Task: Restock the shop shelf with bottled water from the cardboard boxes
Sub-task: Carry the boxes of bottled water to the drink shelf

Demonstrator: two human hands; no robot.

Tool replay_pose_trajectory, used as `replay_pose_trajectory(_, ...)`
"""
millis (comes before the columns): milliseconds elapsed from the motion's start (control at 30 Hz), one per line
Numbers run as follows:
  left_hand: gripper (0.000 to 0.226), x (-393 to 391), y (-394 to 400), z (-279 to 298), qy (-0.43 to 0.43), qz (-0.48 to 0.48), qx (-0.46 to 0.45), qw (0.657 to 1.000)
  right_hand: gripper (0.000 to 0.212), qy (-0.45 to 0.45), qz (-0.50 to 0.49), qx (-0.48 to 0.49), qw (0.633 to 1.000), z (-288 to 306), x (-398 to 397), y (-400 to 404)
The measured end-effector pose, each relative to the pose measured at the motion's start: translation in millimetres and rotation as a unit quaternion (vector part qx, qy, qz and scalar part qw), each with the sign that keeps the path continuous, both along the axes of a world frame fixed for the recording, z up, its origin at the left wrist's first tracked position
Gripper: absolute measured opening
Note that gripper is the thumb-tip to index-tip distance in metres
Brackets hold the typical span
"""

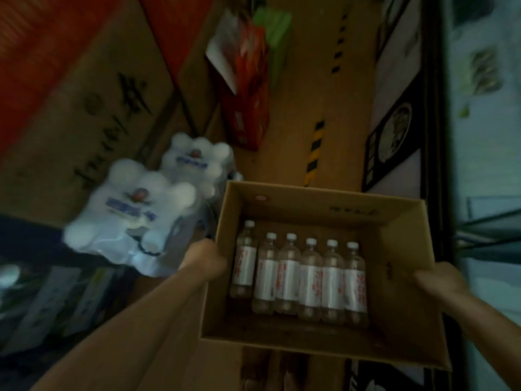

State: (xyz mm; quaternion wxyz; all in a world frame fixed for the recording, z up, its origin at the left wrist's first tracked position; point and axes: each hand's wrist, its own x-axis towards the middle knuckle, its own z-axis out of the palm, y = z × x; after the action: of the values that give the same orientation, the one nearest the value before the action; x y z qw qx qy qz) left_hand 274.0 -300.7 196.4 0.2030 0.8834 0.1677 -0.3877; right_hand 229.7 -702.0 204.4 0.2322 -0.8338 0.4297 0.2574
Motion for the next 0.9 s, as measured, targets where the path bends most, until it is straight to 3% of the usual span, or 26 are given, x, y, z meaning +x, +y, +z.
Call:
replay_pose_trajectory(100, 0.024, -1.5, 7.1, 75.2, -0.055, -0.011, -0.005, 0.998, 0.022, -0.015, 0.063, -0.021, 0.998, 78.1, 2.0, -0.1)
replay_pose_trajectory(400, 0.01, -25.4, 19.1, 291.5, -0.12, 0.047, -0.049, 0.99, 0.011, -0.073, 0.233, -0.09, 0.966, 296.4, 45.3, 4.3)
replay_pose_trajectory(533, 0.03, -43.8, 25.2, 361.5, -0.114, 0.101, -0.053, 0.987, 0.012, -0.112, 0.276, -0.084, 0.951, 364.8, 65.3, 6.7)
replay_pose_trajectory(700, 0.031, -89.3, 45.7, 408.3, -0.128, 0.193, -0.056, 0.971, 0.017, -0.166, 0.354, -0.054, 0.919, 414.5, 74.2, 39.7)
replay_pose_trajectory(767, 0.032, -114.5, 51.1, 412.7, -0.122, 0.248, -0.06, 0.959, 0.023, -0.171, 0.384, -0.055, 0.906, 422.3, 80.7, 60.0)
replay_pose_trajectory(833, 0.018, -147.4, 56.3, 415.9, -0.114, 0.283, -0.042, 0.951, 0.028, -0.167, 0.42, -0.041, 0.891, 424.5, 86.4, 84.6)
replay_pose_trajectory(900, 0.025, -179.1, 70.1, 410.6, -0.109, 0.319, -0.014, 0.941, 0.029, -0.158, 0.46, -0.028, 0.873, 427.5, 85.5, 114.2)
